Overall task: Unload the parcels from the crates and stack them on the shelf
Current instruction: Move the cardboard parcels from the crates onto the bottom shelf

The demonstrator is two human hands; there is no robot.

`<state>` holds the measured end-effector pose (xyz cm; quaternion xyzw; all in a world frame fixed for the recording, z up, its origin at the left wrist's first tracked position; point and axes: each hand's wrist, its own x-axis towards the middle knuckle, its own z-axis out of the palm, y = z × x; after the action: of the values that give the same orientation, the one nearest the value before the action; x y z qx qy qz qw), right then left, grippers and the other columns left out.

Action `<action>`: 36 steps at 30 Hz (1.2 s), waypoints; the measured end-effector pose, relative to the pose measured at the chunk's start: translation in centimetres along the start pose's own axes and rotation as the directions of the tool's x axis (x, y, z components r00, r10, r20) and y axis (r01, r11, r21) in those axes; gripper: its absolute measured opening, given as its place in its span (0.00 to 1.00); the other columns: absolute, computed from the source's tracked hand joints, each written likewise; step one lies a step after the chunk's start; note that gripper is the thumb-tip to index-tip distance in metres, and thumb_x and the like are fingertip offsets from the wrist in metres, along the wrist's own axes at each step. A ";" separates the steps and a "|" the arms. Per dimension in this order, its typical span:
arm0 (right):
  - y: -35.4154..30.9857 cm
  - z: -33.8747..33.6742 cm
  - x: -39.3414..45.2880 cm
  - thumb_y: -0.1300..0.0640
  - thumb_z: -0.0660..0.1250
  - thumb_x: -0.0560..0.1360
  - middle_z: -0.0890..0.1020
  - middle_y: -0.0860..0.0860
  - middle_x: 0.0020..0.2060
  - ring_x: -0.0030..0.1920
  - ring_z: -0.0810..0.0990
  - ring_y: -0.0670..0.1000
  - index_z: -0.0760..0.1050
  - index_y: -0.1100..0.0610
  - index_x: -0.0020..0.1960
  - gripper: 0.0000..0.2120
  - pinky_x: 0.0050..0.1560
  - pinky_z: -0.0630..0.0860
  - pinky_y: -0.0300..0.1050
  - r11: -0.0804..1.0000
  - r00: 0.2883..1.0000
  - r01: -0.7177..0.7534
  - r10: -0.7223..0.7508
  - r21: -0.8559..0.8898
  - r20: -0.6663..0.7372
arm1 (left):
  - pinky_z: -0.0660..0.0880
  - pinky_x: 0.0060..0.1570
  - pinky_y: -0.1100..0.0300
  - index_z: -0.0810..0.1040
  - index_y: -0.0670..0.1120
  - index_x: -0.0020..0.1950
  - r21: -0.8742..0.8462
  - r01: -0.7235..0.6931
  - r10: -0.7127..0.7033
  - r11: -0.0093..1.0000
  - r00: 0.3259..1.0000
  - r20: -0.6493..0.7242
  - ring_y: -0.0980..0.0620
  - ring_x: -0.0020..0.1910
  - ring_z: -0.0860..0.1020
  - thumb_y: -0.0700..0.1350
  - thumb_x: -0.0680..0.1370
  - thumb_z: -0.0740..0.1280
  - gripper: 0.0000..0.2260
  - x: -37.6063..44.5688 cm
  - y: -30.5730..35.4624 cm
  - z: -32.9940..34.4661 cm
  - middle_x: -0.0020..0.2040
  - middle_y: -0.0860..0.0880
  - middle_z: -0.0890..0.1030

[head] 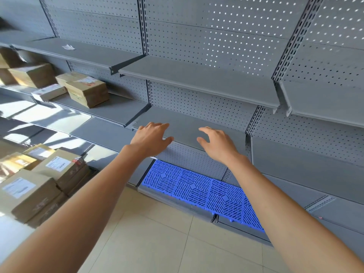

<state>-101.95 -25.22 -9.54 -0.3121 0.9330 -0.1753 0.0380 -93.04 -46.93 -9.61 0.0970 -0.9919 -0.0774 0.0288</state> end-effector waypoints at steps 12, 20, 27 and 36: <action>-4.9 3.4 7.6 0.48 0.61 0.83 0.67 0.49 0.77 0.72 0.71 0.56 0.67 0.50 0.77 0.23 0.68 0.68 0.51 0.993 0.989 0.113 -0.110 -0.025 0.094 | 0.64 0.73 0.41 0.64 0.52 0.80 -0.016 0.129 -0.129 0.992 0.992 -0.012 0.44 0.75 0.68 0.61 0.83 0.59 0.27 1.8 -6.9 0.4 0.77 0.48 0.70; -12.6 8.5 15.0 0.48 0.61 0.83 0.68 0.48 0.76 0.72 0.71 0.56 0.66 0.49 0.77 0.23 0.68 0.70 0.52 0.997 0.989 0.078 -0.075 -0.019 0.131 | 0.67 0.71 0.41 0.66 0.52 0.79 -0.058 0.132 -0.133 0.990 0.991 -0.005 0.43 0.73 0.71 0.60 0.83 0.60 0.26 3.6 -18.5 0.1 0.75 0.49 0.73; -19.9 12.9 19.5 0.50 0.61 0.83 0.67 0.49 0.77 0.72 0.71 0.58 0.64 0.49 0.78 0.25 0.70 0.70 0.54 0.990 0.970 0.139 -0.139 0.012 0.199 | 0.65 0.71 0.43 0.66 0.52 0.79 -0.090 0.215 -0.214 0.972 0.977 0.025 0.44 0.74 0.69 0.60 0.83 0.60 0.25 3.2 -26.3 0.2 0.76 0.49 0.72; -27.4 17.1 23.5 0.49 0.61 0.83 0.75 0.57 0.70 0.65 0.76 0.62 0.64 0.45 0.78 0.24 0.64 0.74 0.54 0.976 0.934 0.218 -0.213 0.016 0.286 | 0.63 0.72 0.41 0.65 0.52 0.79 -0.090 0.356 -0.355 0.930 0.934 0.025 0.45 0.77 0.65 0.61 0.83 0.59 0.26 1.1 -34.2 0.7 0.76 0.50 0.71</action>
<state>-102.17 -64.77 -15.07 -0.4346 0.8792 -0.1239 0.1505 -87.70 -80.19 -15.67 0.2733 -0.9533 -0.1280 0.0148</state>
